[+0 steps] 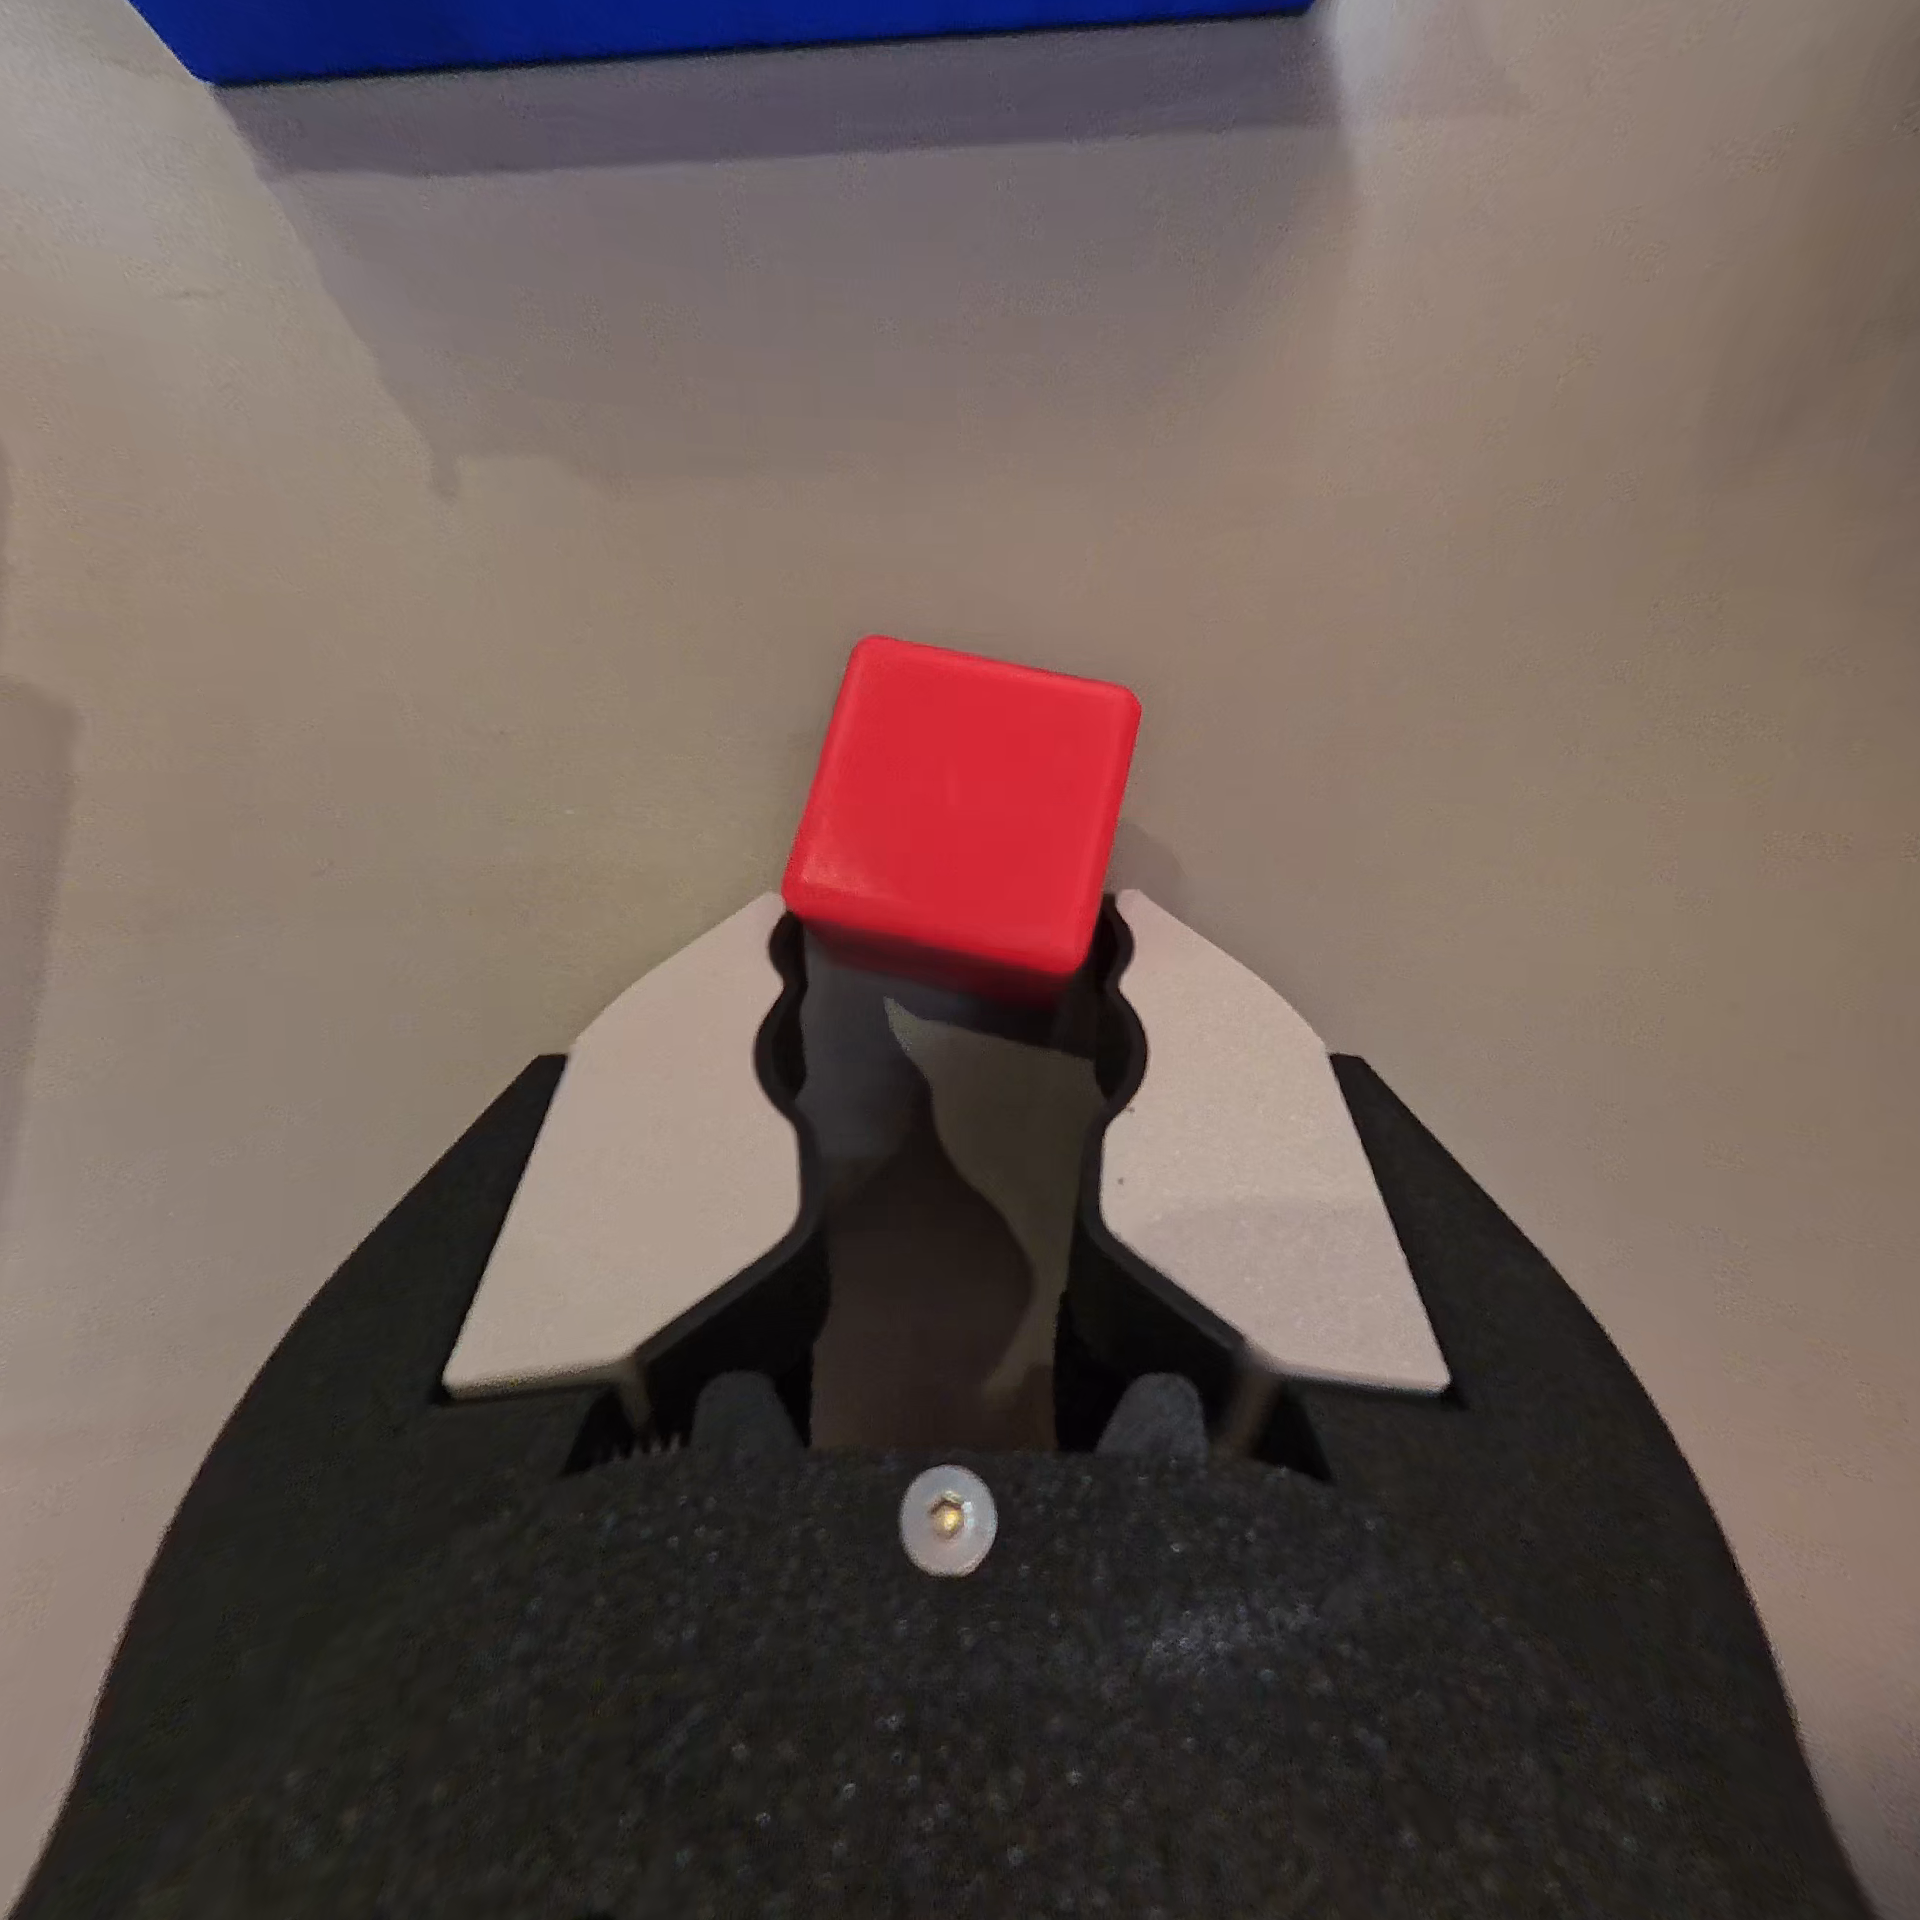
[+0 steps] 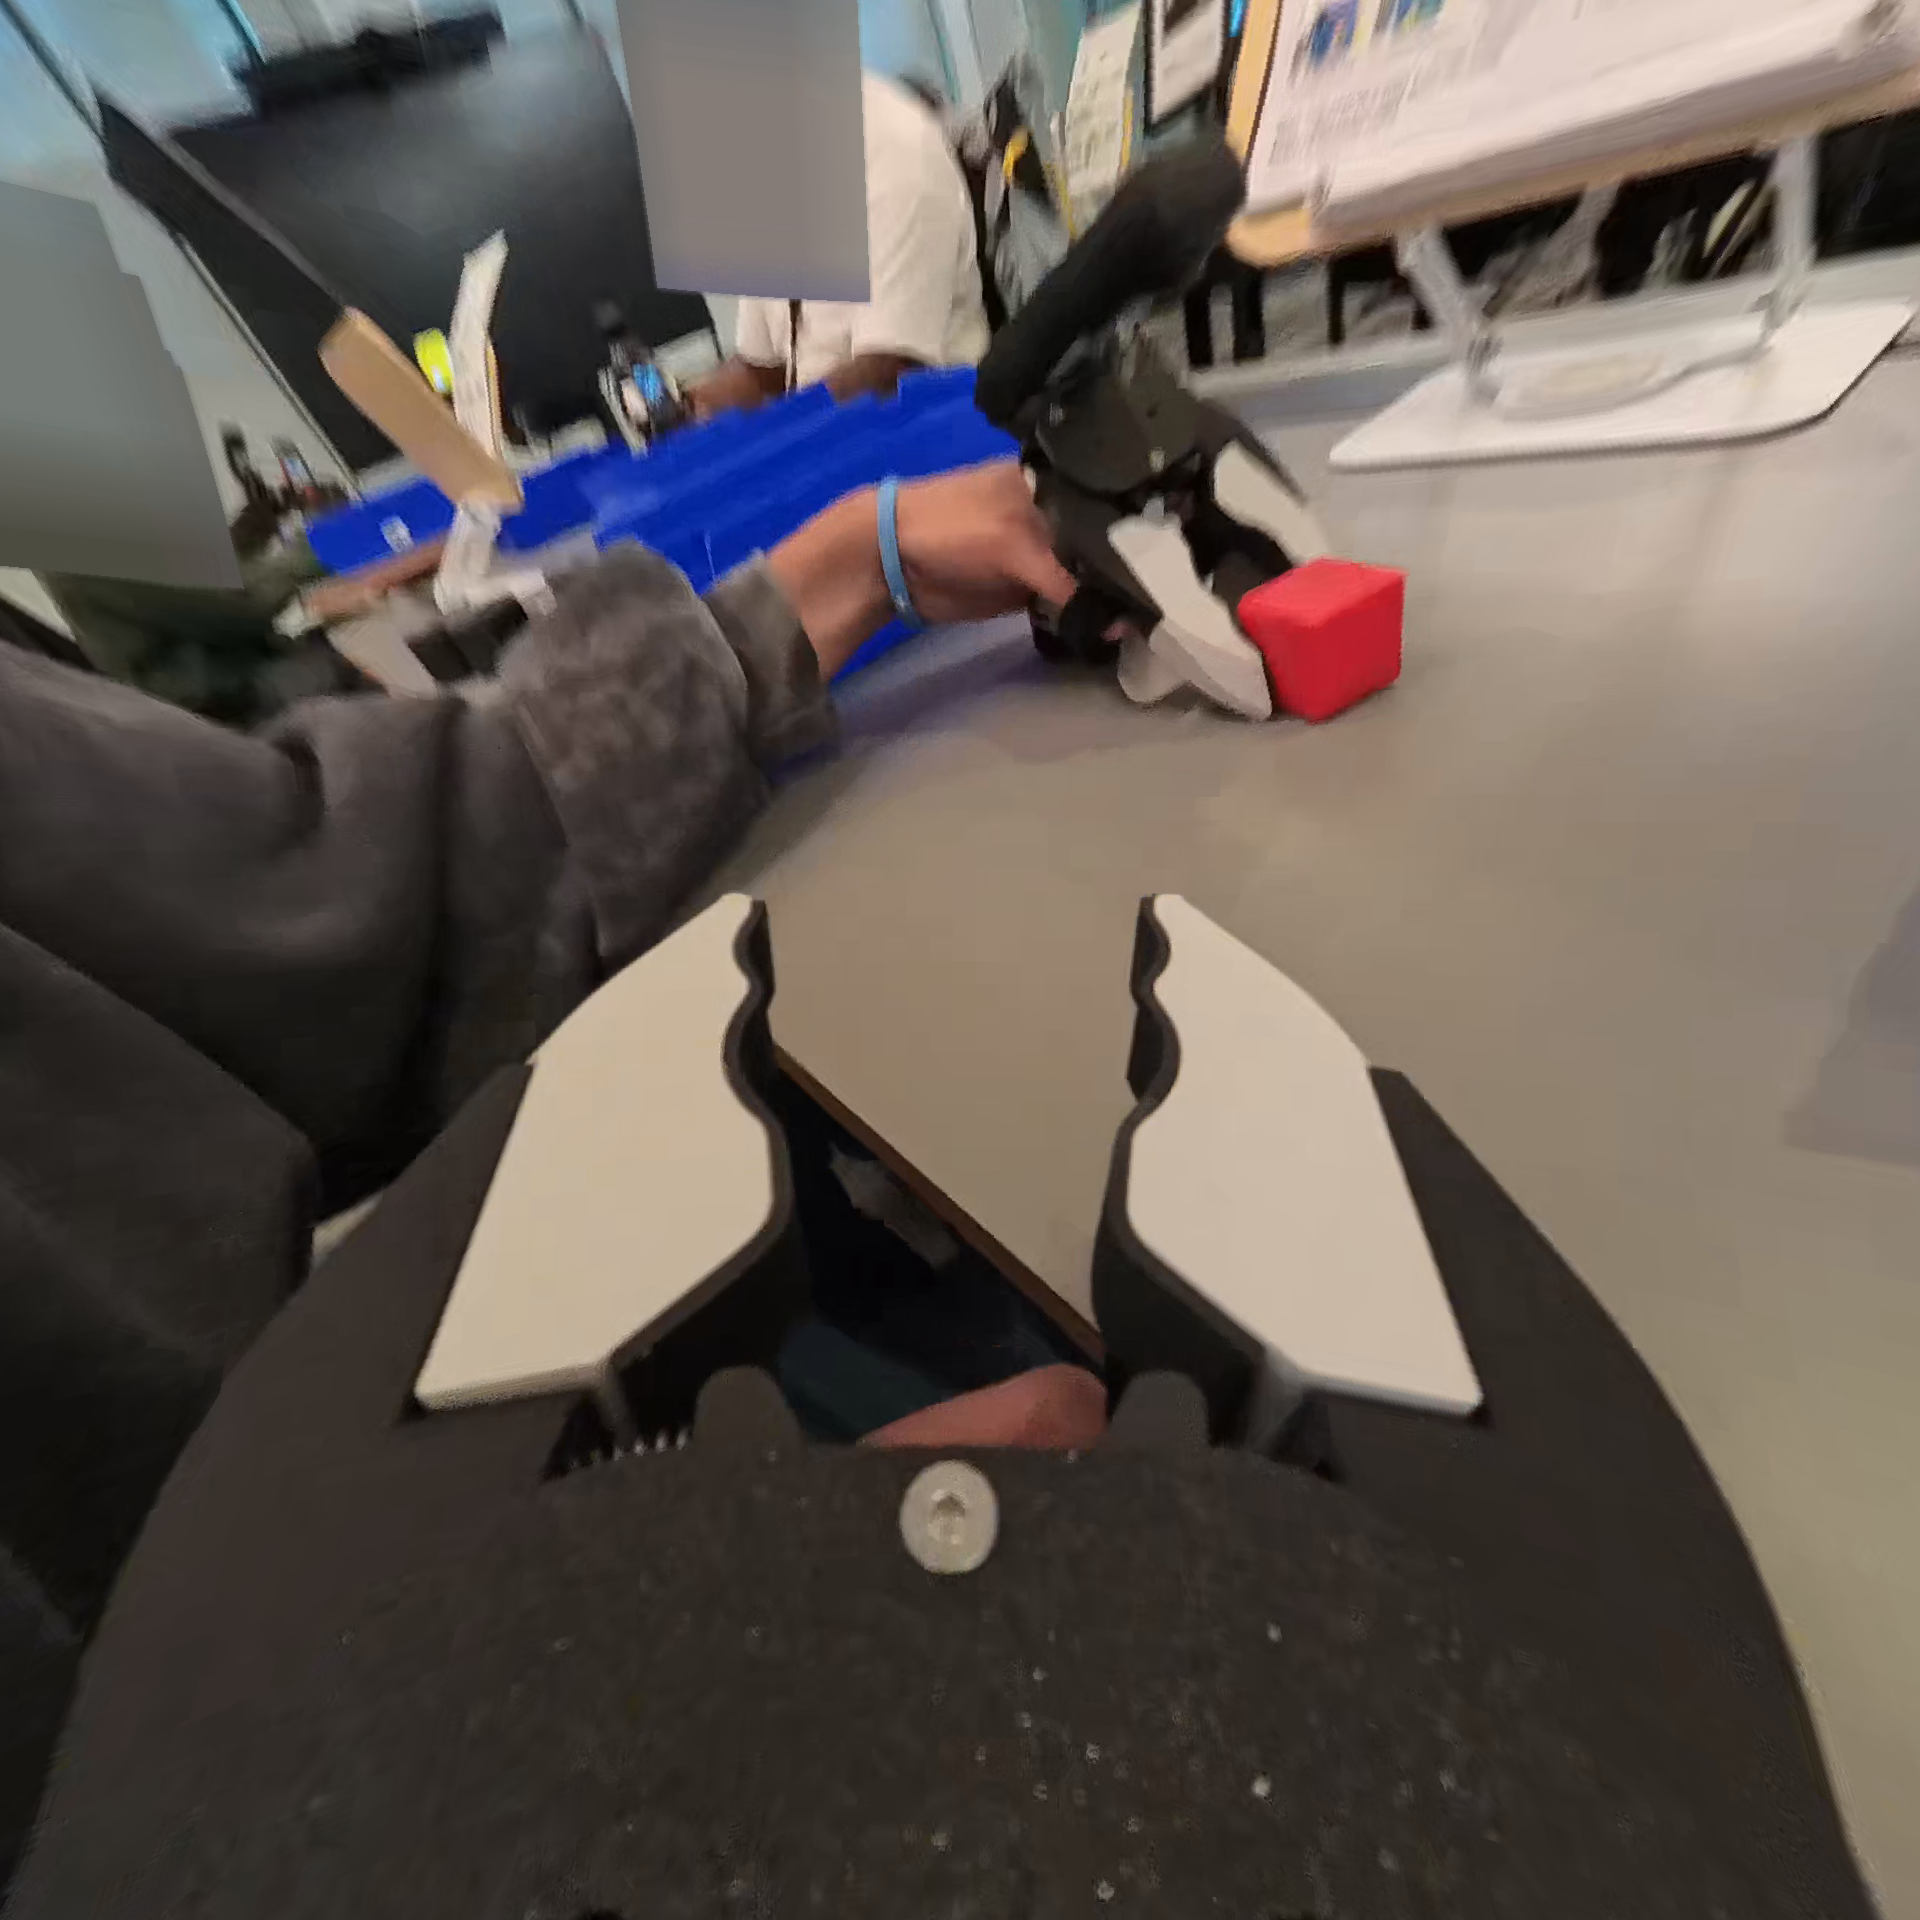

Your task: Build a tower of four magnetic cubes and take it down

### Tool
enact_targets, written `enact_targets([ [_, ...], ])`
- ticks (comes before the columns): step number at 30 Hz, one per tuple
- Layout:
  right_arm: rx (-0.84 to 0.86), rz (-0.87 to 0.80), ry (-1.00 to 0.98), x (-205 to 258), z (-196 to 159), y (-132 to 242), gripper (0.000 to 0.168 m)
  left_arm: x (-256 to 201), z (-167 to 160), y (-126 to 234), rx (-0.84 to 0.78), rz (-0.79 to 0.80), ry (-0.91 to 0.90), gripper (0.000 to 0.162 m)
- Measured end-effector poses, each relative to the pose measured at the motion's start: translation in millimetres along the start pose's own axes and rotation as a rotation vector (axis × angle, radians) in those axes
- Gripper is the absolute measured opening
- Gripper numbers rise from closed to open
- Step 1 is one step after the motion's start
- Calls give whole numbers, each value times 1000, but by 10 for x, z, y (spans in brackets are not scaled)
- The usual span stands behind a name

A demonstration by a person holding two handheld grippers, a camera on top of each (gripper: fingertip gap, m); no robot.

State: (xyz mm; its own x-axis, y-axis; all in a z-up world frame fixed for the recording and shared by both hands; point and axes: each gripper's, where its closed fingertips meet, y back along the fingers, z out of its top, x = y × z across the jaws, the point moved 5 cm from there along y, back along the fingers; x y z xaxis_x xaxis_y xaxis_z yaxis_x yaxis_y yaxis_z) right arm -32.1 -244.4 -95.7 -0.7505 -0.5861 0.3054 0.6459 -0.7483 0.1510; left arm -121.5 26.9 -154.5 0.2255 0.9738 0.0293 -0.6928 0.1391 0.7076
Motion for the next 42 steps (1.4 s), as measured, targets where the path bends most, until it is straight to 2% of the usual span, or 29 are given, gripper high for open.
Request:
enact_targets([
  [2, 87, 11, -22, -56, -137, -79, 70, -5, -11, 32, -4, 27, 10, 70],
  [6, 123, 2, -22, -91, -218, -139, 68, -66, 37, 351, -148, 116, 162, 69],
  [10, 169, -48, 71, -115, -236, -176, 66, -219, 156, 813, -410, 340, 429, 71],
  [12, 207, -38, 133, -108, -122, -257, 67, -474, 143, 949, -510, 385, 548, 69],
  [14, 253, -22, 212, -129, 60, -374, 66, -780, 36, 1028, -535, 458, 589, 68],
  [18, 489, -12, 445, -376, 411, -724, 67, -1353, -229, 1162, -649, 583, 635, 65],
  [20, 611, -53, 610, -531, 603, -983, 67, -1528, -238, 1293, -755, 579, 686, 64],
  [23, 791, -45, 729, -718, 762, -1470, 68, -1643, -201, 1424, -851, 553, 655, 61],
  [28, 1062, -24, 706, -1136, 691, -2145, 67, -1648, -218, 1341, -853, 478, 601, 59],
  [31, 1217, -23, 661, -1310, 518, -2307, 67, -1680, -185, 1316, -843, 442, 564, 58],
  [33, 1291, -12, 645, -1358, 393, -2337, 61, -1694, -178, 1316, -841, 440, 548, 59],
  [34, 1297, 16, 642, -1344, 348, -2346, 52, -1698, -176, 1316, -841, 436, 544, 58],
  [37, 1198, 19, 638, -1282, 426, -2358, 51, -1696, -182, 1320, -847, 424, 549, 59],
  [39, 1062, -17, 665, -1181, 676, -2251, 51, -1690, -191, 1334, -860, 415, 558, 59],
  [42, 853, -139, 739, -1030, 1233, -1803, 51, -1685, -208, 1349, -871, 399, 574, 59],
])
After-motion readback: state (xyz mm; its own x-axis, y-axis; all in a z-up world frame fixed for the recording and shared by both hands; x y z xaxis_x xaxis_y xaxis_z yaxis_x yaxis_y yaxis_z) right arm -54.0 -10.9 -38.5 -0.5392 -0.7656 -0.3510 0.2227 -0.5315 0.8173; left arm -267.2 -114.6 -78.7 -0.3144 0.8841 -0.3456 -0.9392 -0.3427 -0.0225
